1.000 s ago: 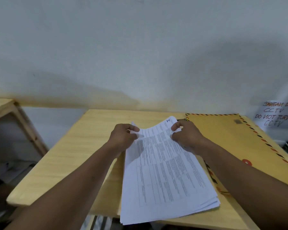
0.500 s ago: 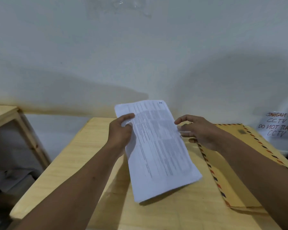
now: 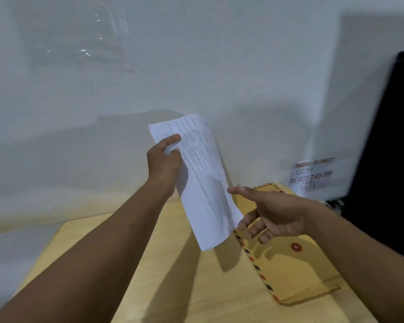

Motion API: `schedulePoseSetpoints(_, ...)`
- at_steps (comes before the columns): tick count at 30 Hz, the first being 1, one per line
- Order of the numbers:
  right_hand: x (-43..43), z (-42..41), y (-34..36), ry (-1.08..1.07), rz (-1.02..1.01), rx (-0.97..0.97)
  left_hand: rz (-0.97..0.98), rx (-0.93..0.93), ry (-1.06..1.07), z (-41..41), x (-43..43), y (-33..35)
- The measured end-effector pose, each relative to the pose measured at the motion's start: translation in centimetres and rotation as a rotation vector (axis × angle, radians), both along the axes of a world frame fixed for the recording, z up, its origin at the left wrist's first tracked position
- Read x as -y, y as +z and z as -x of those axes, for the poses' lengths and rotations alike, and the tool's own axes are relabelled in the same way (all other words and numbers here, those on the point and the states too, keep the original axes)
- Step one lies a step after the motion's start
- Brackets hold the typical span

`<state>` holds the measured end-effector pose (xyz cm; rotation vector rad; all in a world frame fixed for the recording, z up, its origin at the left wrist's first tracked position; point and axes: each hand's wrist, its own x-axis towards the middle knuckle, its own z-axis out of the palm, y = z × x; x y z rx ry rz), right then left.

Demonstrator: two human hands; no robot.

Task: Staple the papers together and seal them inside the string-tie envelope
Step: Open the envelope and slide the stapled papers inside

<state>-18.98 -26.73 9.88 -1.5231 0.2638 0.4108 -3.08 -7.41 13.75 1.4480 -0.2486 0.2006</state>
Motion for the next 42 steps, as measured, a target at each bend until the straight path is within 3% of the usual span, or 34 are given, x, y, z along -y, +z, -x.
schedulePoseSetpoints(3,0.1,1.5,0.0,-0.053,-0.203,0.046,0.065,-0.017,-0.082,0.6,3.3,1.8)
schedulePoseSetpoints(10,1.7,5.6,-1.3,-0.230,-0.372,0.204,0.215,-0.173,-0.175,2.2,7.9,3.2)
schedulePoseSetpoints(14,2.1,7.2,-1.0,-0.597,-0.452,0.454,0.158,-0.236,-0.159,2.9,8.5,0.1)
schedulePoseSetpoints(17,3.2,8.3,-1.4,-0.773,-0.309,0.549,-0.078,-0.234,-0.126,3.1,8.1,-4.0)
schedulePoseSetpoints(21,3.8,11.2,-1.7,-0.741,0.292,0.535,-0.305,-0.178,-0.207,5.5,7.8,-8.6)
schedulePoseSetpoints(24,4.5,12.9,-1.7,-0.691,0.518,0.462,-0.369,-0.094,-0.252,7.7,8.5,-10.1)
schedulePoseSetpoints(29,5.7,15.5,-0.6,-0.682,0.592,0.372,-0.351,-0.009,-0.366,10.9,9.8,-9.8)
schedulePoseSetpoints(32,7.1,16.6,-0.5,-0.708,0.726,0.353,-0.335,-0.123,-0.494,12.9,9.9,-9.4)
schedulePoseSetpoints(34,8.0,17.2,-0.8,-0.731,0.796,0.336,-0.556,-0.038,-0.435,14.1,9.5,-10.4)
schedulePoseSetpoints(36,8.7,17.6,-1.5,-0.756,0.803,0.292,-0.784,0.195,-0.358,15.3,8.6,-12.2)
schedulePoseSetpoints(42,8.7,17.9,-3.0,-0.853,0.668,0.201,-1.068,0.383,-0.630,18.7,6.9,-16.3)
